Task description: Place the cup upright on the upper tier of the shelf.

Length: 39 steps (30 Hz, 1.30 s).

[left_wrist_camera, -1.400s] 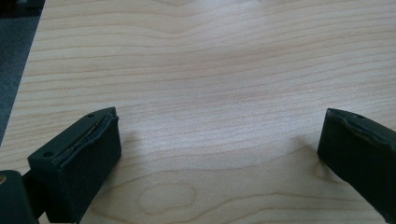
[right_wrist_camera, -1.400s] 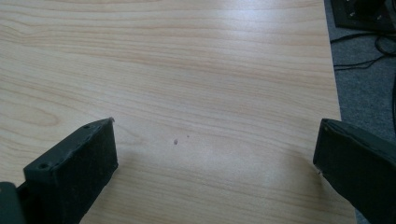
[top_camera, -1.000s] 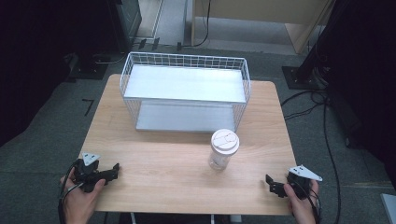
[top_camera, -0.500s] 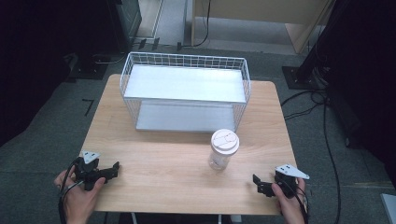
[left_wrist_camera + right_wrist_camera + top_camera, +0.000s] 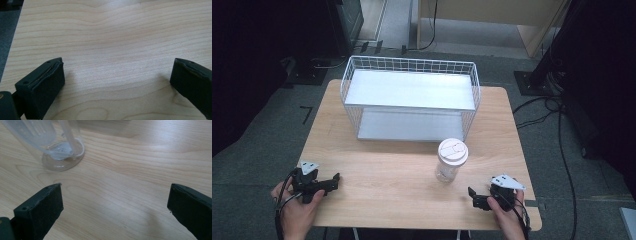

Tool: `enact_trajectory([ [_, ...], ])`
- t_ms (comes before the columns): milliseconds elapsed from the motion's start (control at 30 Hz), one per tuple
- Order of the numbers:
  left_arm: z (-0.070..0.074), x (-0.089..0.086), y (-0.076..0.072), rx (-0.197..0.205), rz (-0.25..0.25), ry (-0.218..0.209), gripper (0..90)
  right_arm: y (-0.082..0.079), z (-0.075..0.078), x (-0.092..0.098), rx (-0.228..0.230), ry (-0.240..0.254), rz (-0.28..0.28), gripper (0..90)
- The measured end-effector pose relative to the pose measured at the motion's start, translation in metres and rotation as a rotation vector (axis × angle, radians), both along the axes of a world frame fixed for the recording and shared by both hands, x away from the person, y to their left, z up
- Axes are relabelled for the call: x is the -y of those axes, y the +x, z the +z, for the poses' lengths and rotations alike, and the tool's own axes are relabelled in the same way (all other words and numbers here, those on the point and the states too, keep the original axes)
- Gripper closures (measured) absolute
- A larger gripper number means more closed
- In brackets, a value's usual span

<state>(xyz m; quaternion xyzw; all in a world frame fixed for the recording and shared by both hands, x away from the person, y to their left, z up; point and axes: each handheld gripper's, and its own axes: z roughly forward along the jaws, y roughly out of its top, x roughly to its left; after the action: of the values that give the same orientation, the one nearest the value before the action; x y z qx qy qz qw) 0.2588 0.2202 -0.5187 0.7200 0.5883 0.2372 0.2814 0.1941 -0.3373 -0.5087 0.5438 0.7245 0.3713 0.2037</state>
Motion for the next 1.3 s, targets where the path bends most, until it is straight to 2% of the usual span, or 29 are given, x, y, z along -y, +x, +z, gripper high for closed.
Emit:
enact_trajectory([
  [200,0.0,0.0,0.0,0.0,0.0,-0.001,0.0,0.0,0.0,-0.014,0.018,0.01,0.027,0.3],
  [267,0.0,0.0,0.0,0.0,0.0,-0.001,0.0,0.001,0.002,-0.026,0.038,0.035,0.06,0.3],
  [400,0.0,0.0,0.0,0.0,0.0,-0.001,0.0,0.002,0.003,-0.039,0.053,0.045,0.077,0.3],
  [433,0.0,0.0,0.0,0.0,0.0,-0.001,0.0,0.003,0.004,-0.047,0.06,0.062,0.091,0.3],
  [667,0.0,0.0,0.0,0.0,0.0,-0.001,0.0,0.01,0.006,-0.065,0.08,0.082,0.106,0.3],
  [700,0.0,0.0,0.0,0.0,0.0,-0.001,0.0,0.014,0.008,-0.069,0.088,0.106,0.105,0.2],
  [767,0.0,0.0,0.0,-0.001,-0.001,0.0,0.0,0.018,0.009,-0.074,0.096,0.118,0.101,0.3],
  [900,0.0,0.0,0.0,0.0,0.0,-0.005,0.0,0.025,0.007,-0.087,0.128,0.126,0.077,0.2],
  [967,0.0,-0.001,0.0,0.0,0.0,-0.007,0.0,0.028,0.006,-0.092,0.148,0.113,0.051,0.2],
  [1100,0.0,0.0,0.0,0.0,0.0,-0.004,0.0,0.034,0.006,-0.095,0.168,0.13,0.009,0.3],
  [1200,0.0,0.0,0.0,0.0,0.0,-0.004,0.0,0.037,0.007,-0.095,0.179,0.135,-0.001,0.3],
  [1300,0.0,0.0,0.0,0.0,0.0,-0.003,0.0,0.039,0.013,-0.096,0.226,0.145,-0.018,1.2],
])
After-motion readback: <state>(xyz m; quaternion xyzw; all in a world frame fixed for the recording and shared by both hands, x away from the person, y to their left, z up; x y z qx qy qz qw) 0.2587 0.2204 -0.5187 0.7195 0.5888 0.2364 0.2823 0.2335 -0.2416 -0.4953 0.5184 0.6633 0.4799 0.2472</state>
